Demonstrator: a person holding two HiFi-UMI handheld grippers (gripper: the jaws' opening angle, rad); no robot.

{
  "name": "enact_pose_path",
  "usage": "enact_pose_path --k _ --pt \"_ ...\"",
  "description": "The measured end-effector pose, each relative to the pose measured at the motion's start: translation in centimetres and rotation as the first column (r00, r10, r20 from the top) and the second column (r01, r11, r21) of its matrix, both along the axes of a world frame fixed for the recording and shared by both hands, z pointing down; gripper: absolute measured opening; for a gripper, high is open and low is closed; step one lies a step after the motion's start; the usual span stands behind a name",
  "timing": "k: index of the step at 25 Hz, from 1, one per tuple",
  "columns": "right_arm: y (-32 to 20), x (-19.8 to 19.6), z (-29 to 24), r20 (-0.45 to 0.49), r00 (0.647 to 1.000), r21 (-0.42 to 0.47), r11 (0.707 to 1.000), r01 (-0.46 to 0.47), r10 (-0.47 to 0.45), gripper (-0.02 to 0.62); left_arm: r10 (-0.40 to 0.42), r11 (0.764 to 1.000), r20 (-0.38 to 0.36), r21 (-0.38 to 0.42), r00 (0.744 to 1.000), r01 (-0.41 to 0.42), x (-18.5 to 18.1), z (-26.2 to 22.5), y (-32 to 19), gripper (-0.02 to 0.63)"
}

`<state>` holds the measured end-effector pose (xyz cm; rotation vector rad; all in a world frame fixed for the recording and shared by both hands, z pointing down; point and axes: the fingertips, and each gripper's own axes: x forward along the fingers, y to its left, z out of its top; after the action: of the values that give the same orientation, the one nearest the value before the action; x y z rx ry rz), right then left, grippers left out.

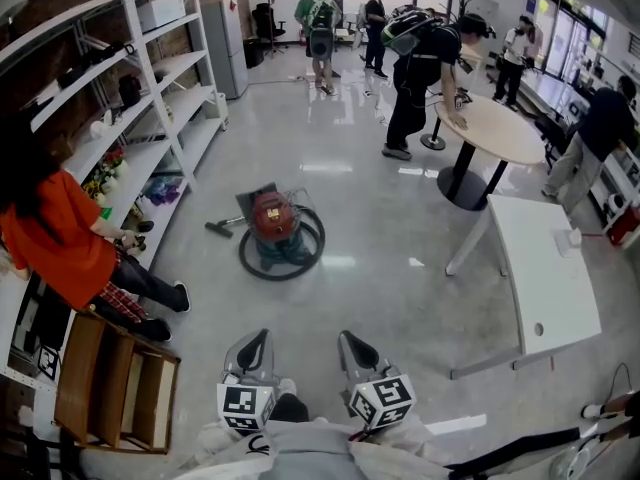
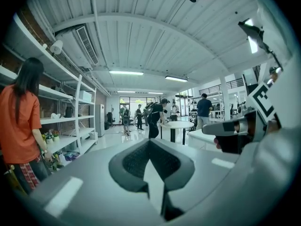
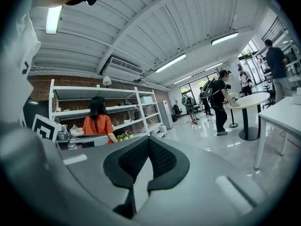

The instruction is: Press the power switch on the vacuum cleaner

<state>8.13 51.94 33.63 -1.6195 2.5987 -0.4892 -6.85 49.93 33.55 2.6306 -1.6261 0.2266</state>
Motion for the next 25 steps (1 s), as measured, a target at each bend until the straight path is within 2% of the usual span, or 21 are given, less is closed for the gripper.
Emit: enact_pose_path --k 14,25 --pt "-3.3 0.4 1.1 -0.007 1.0 -0.03 1.0 -0.006 0.005 0.002 -0.003 1.0 -0.015 -0.026 1.0 0.003 0.3 1.4 -3.6 0.0" --pt "-9.8 -2.8 1.7 -0.009 1.0 -0.06 0.998 0.016 -0.017 0.002 -0.027 0.997 -0.016 -0.066 0.999 0.026 -2.9 2.2 -10.2 0.0"
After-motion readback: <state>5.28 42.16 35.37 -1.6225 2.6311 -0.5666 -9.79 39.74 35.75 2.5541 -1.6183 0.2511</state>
